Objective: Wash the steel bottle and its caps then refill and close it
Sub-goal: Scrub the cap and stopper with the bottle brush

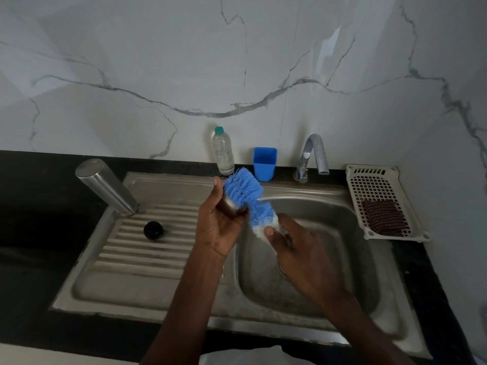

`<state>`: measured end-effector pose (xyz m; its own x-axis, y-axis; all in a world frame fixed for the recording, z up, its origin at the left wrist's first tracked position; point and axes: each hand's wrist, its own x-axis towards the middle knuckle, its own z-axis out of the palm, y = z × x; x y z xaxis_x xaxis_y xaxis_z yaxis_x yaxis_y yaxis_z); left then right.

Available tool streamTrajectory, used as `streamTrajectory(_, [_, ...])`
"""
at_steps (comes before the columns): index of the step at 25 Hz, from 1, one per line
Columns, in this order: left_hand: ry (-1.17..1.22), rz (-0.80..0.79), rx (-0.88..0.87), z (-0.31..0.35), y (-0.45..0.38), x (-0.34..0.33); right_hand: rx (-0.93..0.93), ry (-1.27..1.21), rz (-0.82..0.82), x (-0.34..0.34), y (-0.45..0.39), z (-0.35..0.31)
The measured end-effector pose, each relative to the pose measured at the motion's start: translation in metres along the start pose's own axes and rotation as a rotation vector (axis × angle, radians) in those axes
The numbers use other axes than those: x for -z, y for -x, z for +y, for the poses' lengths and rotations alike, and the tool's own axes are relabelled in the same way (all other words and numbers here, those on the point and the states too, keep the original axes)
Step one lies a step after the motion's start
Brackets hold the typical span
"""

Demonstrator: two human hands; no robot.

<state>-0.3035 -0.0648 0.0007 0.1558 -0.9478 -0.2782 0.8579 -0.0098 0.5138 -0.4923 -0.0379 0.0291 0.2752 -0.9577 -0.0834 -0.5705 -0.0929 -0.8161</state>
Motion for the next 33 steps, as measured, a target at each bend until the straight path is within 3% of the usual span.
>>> streamTrajectory(4, [0.034,0.029,0.013,0.001,-0.002,0.004,-0.096,-0.171,0.070,0.005,-0.006,0.006])
streamTrajectory(8, [0.006,0.044,0.022,-0.005,-0.002,0.001,0.002,-0.014,0.011,-0.002,0.003,0.004])
streamTrajectory(11, [0.045,0.041,0.022,-0.008,-0.001,-0.004,-0.130,-0.087,0.073,-0.008,-0.004,0.011])
streamTrajectory(15, [0.065,0.011,0.021,-0.005,0.002,0.003,0.008,-0.002,0.032,0.000,0.004,0.003])
streamTrajectory(19, [0.116,-0.002,0.070,-0.006,0.008,-0.009,-0.103,-0.249,0.109,0.000,-0.008,0.004])
streamTrajectory(22, [-0.030,0.063,0.009,-0.004,0.008,-0.008,-0.206,-0.385,0.055,0.008,-0.010,-0.005])
streamTrajectory(25, [-0.430,0.213,-0.176,-0.005,0.005,-0.004,-0.335,-0.571,-0.048,0.020,-0.007,-0.011])
streamTrajectory(27, [-0.644,0.300,-0.350,-0.007,0.004,-0.007,-0.272,-0.503,-0.017,0.017,-0.004,-0.010])
streamTrajectory(29, [-0.696,0.272,-0.481,-0.008,0.006,-0.014,-0.156,-0.310,0.050,0.009,-0.003,-0.009])
streamTrajectory(31, [-0.645,0.270,-0.448,-0.010,0.008,-0.017,-0.009,-0.026,0.090,0.000,-0.002,-0.004])
streamTrajectory(33, [-0.384,0.330,-0.293,-0.007,0.008,-0.015,0.127,0.180,0.103,-0.007,0.005,0.006])
